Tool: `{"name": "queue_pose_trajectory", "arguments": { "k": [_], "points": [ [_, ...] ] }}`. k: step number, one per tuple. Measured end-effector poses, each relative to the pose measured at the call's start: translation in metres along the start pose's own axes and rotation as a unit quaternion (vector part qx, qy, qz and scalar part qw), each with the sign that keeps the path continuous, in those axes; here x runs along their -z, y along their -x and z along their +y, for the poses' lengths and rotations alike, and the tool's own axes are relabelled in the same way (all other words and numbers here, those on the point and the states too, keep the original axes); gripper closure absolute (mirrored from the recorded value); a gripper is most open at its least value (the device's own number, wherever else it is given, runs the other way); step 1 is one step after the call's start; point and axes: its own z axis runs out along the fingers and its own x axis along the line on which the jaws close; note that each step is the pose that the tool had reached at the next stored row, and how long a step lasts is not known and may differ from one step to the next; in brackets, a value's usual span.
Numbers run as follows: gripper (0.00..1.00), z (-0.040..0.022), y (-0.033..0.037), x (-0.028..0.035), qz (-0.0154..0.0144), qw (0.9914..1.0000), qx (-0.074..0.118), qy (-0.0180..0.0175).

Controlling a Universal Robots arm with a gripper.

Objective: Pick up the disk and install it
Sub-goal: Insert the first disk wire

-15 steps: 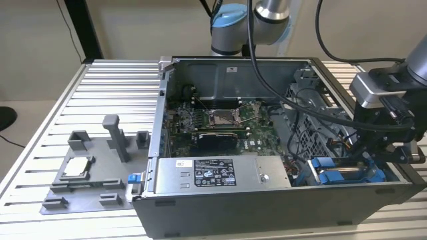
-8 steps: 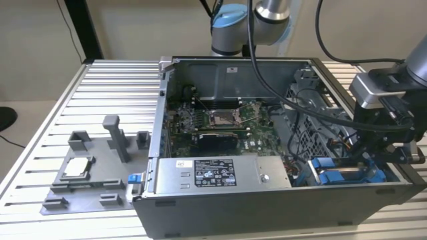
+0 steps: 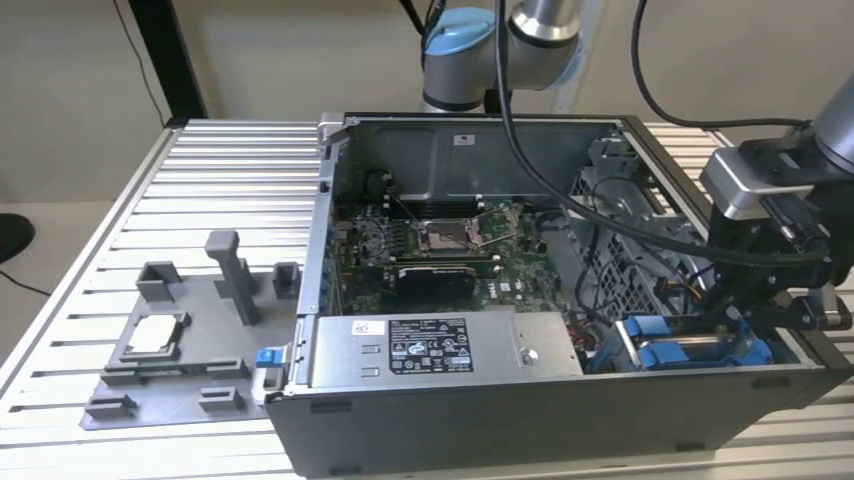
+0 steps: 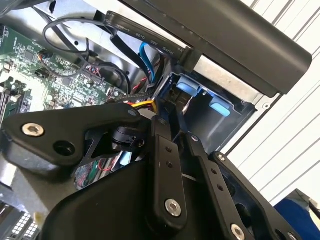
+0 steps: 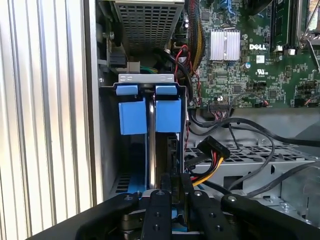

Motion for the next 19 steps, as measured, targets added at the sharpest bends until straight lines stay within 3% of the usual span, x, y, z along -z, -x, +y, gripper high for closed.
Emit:
{"name": "queue_pose_trajectory", "arguments": {
  "k": [19],
  "points": [
    [1.0, 0.0001, 0.0033, -0.0001, 0.0, 1.0, 0.0, -0.0012]
  ]
}}
